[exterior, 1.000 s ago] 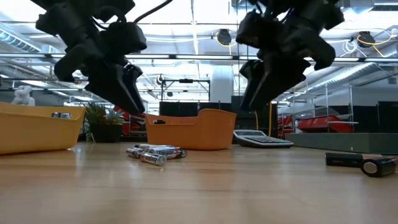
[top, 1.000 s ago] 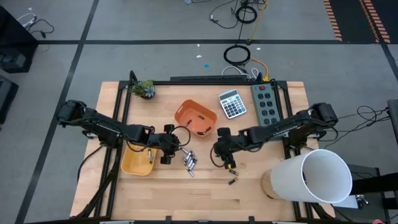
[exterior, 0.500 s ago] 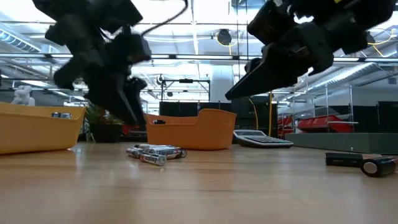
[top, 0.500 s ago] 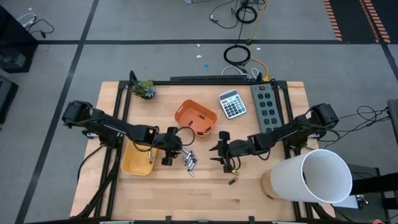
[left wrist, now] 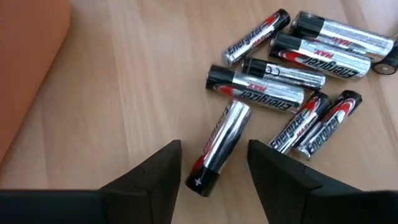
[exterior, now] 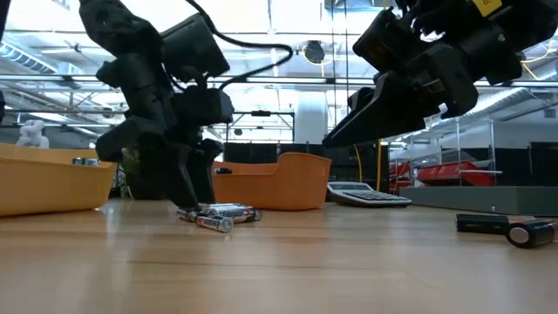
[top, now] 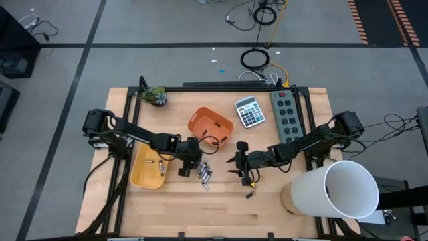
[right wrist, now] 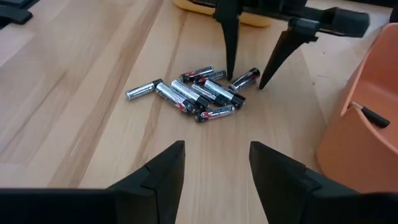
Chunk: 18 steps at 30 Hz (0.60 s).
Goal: Sort batteries
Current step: Put the silver battery into the yellow bin
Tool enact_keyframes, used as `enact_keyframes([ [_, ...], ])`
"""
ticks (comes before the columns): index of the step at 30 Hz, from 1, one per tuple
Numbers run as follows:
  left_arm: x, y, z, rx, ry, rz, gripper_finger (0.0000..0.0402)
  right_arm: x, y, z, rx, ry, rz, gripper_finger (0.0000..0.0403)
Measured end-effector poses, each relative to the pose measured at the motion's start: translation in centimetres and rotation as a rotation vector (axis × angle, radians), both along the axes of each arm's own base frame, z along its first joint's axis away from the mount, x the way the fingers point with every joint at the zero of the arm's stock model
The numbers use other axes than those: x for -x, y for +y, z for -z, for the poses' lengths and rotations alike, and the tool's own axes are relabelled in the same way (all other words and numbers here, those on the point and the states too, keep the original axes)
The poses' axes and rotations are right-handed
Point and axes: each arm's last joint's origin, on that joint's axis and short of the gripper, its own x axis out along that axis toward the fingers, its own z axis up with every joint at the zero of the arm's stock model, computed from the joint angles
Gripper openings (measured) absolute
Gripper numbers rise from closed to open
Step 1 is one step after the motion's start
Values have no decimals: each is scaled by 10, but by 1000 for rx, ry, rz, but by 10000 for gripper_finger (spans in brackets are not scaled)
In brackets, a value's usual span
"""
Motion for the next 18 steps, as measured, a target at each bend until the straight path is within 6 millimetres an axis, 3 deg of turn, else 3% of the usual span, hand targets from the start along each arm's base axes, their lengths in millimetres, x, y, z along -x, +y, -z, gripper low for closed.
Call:
enact_keyframes([
  [4,-2,2,6,-3,16,10,157,0,0,1,2,8,0,171],
  [8,-2,2,7,-12,16,3,56,0,0,1,2,8,-1,171],
  [11,0,3,0,-17,31,-4,43,0,0,1,4,7,-2,171],
  [14,11,6,-19,-85,181,-32,43,0,0,1,10,6,-5,171],
  [18,13,5,-76,-32,218,-98,43,0,-1,0,16,0,-6,171],
])
